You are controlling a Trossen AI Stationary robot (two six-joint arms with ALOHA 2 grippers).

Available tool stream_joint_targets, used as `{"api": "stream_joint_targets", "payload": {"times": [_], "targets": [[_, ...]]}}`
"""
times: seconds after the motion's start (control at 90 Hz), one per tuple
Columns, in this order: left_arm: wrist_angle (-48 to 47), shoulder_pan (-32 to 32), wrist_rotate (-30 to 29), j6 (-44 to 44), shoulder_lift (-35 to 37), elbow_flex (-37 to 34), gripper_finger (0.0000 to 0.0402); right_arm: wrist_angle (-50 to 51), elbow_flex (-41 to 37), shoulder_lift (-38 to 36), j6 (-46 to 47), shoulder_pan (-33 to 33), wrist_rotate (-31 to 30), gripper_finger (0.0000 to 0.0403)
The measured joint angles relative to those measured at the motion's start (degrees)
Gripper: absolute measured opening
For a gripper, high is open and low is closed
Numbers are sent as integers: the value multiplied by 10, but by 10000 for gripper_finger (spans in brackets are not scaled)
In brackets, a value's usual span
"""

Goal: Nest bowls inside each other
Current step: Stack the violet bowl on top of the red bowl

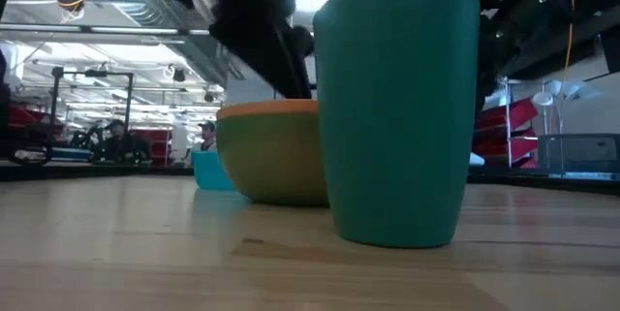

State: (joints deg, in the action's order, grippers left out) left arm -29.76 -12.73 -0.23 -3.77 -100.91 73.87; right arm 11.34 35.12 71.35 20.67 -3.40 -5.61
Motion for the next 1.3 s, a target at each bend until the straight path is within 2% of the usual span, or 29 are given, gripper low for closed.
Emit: {"api": "stream_joint_targets", "payload": {"times": [0.244, 0.4, 0.622, 0.744, 1.078, 1.3], "targets": [[-38, -2, -5, 32, 65, 0, 129, -7, 0, 0, 1, 0, 46, 138], [-77, -10, -30, 56, 93, 0, 129, 0, 0, 3, 14, 0, 51, 138], [-170, -35, -154, 93, 98, -2, 129, -9, 0, 47, 19, 0, 51, 138], [-172, -49, -218, 103, 118, -21, 129, -19, 0, 76, 16, 0, 52, 138], [-95, -72, -225, 114, 249, -99, 129, -34, 1, 87, 5, 0, 64, 138], [-98, -80, -237, 152, 288, -132, 129, -45, 1, 109, 3, 0, 67, 138]]}}
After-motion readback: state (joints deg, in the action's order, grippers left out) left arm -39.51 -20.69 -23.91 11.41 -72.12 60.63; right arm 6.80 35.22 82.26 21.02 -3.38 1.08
